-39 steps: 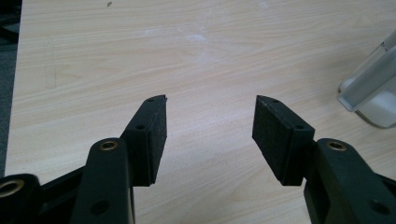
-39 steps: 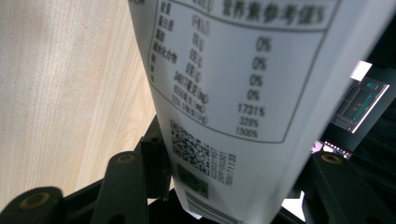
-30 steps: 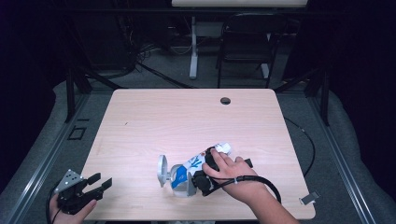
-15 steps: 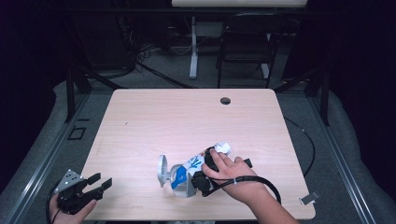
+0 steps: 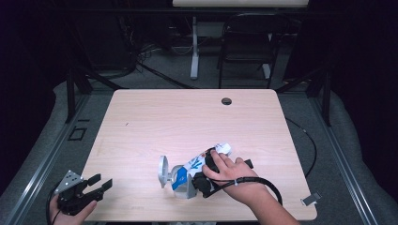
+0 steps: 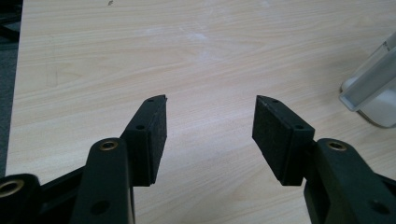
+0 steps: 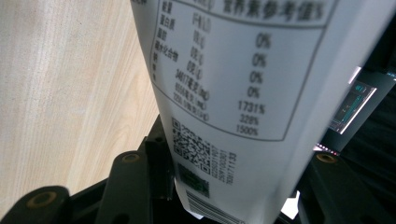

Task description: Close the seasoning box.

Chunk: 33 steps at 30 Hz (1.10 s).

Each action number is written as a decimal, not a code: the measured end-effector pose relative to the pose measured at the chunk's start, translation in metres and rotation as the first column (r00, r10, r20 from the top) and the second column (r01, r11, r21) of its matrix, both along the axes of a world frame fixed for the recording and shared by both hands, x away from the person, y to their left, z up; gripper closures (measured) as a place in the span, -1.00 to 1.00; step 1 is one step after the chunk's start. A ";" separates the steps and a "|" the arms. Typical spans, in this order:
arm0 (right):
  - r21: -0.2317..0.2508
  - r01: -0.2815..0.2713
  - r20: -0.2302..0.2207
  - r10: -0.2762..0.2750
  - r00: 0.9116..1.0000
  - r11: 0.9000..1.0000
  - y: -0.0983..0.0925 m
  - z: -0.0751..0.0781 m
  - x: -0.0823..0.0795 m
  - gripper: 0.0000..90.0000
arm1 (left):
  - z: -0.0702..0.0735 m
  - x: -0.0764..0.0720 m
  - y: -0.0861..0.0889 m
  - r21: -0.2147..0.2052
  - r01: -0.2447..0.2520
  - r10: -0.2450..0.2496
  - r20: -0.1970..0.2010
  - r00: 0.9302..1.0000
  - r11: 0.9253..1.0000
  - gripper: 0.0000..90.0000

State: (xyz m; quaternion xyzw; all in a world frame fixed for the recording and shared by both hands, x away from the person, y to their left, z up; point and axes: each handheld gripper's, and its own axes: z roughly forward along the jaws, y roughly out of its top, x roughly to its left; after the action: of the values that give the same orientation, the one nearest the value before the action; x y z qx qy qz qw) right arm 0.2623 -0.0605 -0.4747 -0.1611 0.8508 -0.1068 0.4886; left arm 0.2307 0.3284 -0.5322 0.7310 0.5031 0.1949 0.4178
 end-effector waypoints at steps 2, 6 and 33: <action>-0.002 -0.001 0.001 0.001 1.000 1.000 0.000 0.000 0.000 0.17 | 0.000 0.000 0.000 -0.001 -0.001 0.001 0.000 1.000 1.000 0.01; -0.004 0.001 0.005 -0.001 1.000 1.000 0.000 0.000 0.000 0.18 | 0.000 0.000 0.000 0.001 0.000 0.000 0.000 1.000 1.000 0.01; -0.016 -0.010 0.015 0.010 1.000 1.000 0.002 0.001 -0.002 0.22 | 0.000 0.000 0.001 0.002 -0.004 0.004 -0.005 1.000 1.000 0.01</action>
State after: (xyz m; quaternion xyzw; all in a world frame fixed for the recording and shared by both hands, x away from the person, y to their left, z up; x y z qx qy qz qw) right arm 0.2607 -0.0589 -0.4733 -0.1683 0.8454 -0.1121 0.4944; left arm 0.2307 0.3291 -0.5327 0.7308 0.5056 0.1942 0.4154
